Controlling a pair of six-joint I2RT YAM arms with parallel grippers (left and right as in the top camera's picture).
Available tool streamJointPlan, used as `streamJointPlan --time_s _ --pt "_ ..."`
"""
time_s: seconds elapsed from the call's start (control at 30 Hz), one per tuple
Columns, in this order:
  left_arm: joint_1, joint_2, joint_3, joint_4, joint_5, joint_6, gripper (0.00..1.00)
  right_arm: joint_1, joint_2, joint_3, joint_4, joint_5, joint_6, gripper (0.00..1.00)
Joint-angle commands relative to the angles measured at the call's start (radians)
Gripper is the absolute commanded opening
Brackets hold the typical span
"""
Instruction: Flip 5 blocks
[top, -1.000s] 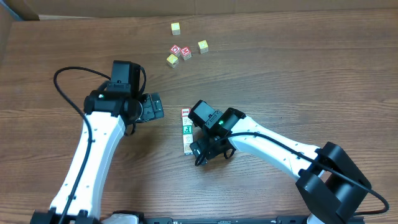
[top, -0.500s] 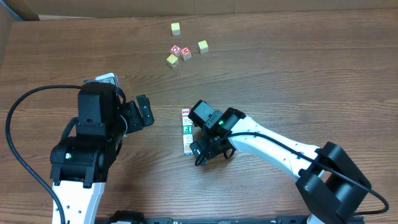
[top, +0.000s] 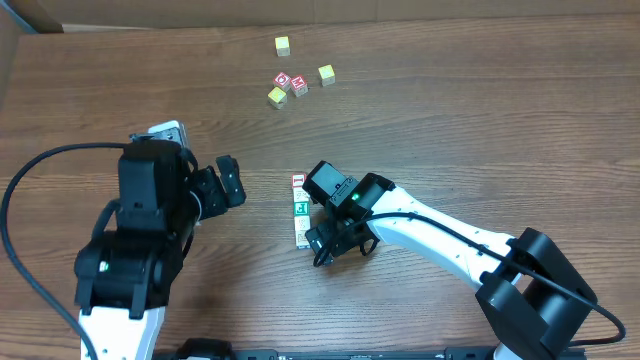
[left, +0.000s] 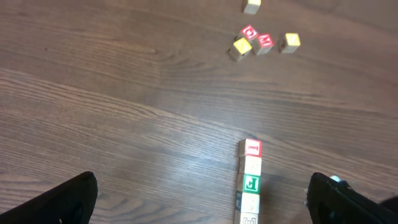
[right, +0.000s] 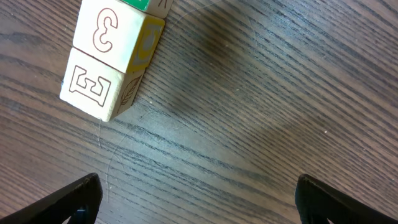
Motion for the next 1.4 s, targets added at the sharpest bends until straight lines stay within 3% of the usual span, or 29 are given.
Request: streamJointPlan --time_s 0.0,0.2,0.47,0.63,0.9,1.07,1.23,1.37 --pt "0.003 -0.035 0.002 0.000 -0.001 -0.010 0.99 -0.005 -0.032 0.021 0.005 0.008 -0.011 1.00" --pt "0.004 -0.086 -0.040 -0.040 0.001 -0.011 1.00 -0.005 -0.032 0.021 0.005 0.008 -0.011 1.00" --pt "0.005 -0.225 -0.294 0.059 0.014 -0.015 1.00 -0.005 -0.032 0.021 0.005 0.008 -0.011 1.00" --pt "0.005 -0.353 -0.435 0.280 0.016 -0.015 1.00 -0.005 -0.032 0.021 0.005 0.008 -0.011 1.00" --pt "0.005 -0.596 -0.636 0.882 0.042 -0.014 1.00 -0.005 -0.032 0.021 0.005 0.008 -0.011 1.00" --pt "0.014 -0.723 -0.766 1.173 0.043 -0.015 1.00 -0.005 -0.032 0.021 0.005 0.008 -0.011 1.00" --pt "0.039 -0.838 -0.887 1.323 0.061 -0.015 0.99 -0.005 -0.032 0.021 0.005 0.008 -0.011 1.00" --pt "0.050 -0.921 -0.949 1.341 0.061 -0.014 1.00 -0.005 -0.032 0.021 0.005 0.008 -0.011 1.00"
